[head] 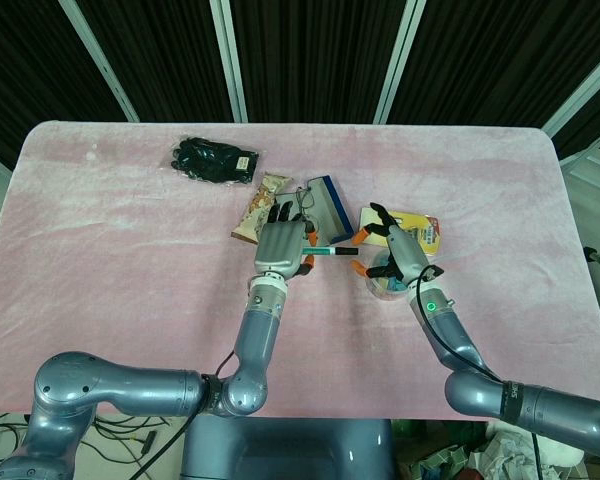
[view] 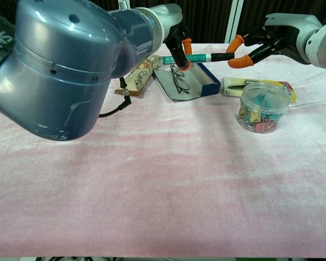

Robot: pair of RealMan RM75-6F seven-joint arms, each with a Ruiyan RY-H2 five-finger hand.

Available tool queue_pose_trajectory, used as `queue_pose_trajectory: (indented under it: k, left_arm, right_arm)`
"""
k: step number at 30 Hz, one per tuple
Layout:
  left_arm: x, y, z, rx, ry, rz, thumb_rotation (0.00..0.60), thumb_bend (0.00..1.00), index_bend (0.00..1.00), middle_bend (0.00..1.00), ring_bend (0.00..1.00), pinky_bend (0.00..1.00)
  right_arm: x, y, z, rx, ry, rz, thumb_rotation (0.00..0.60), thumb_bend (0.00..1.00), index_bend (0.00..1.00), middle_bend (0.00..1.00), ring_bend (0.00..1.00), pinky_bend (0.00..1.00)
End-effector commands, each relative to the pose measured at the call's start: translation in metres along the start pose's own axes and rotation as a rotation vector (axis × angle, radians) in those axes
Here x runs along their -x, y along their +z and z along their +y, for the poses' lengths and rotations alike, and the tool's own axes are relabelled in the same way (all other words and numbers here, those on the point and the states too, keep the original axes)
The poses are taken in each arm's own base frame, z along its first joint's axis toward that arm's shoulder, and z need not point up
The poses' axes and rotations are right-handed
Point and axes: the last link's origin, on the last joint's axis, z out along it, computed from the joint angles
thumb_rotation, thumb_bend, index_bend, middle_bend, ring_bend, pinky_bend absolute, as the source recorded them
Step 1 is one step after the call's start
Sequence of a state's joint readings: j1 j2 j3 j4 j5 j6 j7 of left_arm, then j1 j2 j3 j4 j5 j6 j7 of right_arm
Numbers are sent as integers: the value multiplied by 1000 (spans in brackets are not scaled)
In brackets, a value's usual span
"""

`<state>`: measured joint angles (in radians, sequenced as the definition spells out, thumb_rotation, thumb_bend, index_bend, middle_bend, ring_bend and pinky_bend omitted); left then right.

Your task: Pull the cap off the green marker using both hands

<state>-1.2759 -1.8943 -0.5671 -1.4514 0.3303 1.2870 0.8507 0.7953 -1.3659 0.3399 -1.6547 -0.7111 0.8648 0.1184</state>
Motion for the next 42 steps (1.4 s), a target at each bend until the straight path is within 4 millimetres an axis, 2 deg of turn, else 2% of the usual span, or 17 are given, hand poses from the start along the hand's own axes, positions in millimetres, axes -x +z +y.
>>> queue_pose_trajectory:
  k: [1,24,34,42]
  left_arm:
    - [0,0,0,1,0,0,600,514,666,300,0,0]
    - [2,-3,2,10,4,-4,600,514,670,301,0,0]
    - [5,-2,2,8,12,-11,600,515,671,302,0,0]
    - [4,-2,1,2,15,-8,600,514,671,302,0,0]
  right_arm:
    - [0,0,0,-2,-2,-2,600,208,514,0,41,159]
    - [4,3,0,6,4,-5,600,271,634,0,43,159]
    - [1,1,2,19,8,0,600,386,732,0,42,159]
    - [-1,-2,4,29,9,-7,600,444,755,0,42,159]
